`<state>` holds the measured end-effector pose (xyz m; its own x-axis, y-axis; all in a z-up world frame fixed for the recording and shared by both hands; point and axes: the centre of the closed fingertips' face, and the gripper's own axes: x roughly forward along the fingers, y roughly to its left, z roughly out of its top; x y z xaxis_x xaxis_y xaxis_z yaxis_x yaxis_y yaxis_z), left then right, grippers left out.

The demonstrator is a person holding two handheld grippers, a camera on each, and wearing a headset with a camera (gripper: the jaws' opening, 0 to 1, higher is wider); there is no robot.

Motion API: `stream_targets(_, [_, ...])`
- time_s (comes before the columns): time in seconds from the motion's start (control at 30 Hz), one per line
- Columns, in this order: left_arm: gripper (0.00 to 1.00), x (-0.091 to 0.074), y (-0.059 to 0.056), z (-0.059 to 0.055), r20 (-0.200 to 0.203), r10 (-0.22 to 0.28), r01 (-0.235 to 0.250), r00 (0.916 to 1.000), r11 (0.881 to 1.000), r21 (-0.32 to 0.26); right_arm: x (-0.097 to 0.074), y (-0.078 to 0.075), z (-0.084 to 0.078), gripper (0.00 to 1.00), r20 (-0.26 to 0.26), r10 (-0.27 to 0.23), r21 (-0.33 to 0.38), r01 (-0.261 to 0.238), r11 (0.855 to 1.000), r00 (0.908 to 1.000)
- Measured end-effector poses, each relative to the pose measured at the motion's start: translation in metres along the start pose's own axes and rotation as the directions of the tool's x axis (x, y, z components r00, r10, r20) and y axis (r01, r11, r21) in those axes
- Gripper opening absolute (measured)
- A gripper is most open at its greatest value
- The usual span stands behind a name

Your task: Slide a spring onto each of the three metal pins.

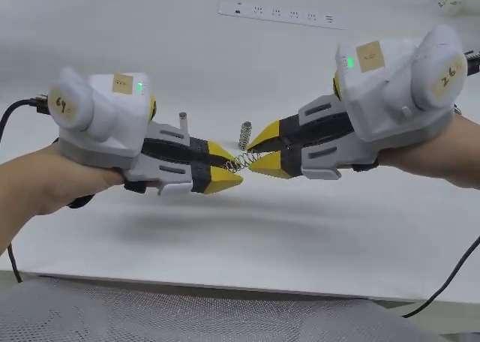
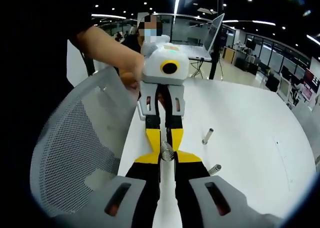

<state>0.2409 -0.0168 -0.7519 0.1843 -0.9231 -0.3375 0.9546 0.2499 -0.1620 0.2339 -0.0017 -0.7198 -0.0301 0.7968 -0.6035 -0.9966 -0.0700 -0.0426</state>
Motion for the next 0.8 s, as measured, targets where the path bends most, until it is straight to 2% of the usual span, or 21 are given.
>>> stream_targets(0.1, [0.02,0.001,0.001,-0.002,-0.012,0.003,-0.003,0.9999,1.000,0.010,0.002,0.001,-0.001,0.07,-0.024,-0.002,-0.029,0.001,1.000,0.9997])
stream_targets(0.37, [0.02,0.003,0.000,-0.001,-0.005,-0.002,0.002,1.0000,1.000,0.015,0.003,0.002,0.005,0.07,-0.006,-0.007,-0.024,0.006,1.000,1.0000])
stream_targets(0.6, [0.02,0.004,-0.001,0.006,0.030,-0.001,0.001,0.9996,1.000,0.003,0.004,0.000,0.018,0.07,0.071,-0.022,0.020,0.020,1.000,0.9972])
stream_targets(0.8, [0.02,0.003,-0.004,0.006,0.030,-0.003,0.003,0.9996,1.000,0.005,0.009,-0.001,0.021,0.07,0.101,-0.035,0.016,0.034,0.999,0.9942])
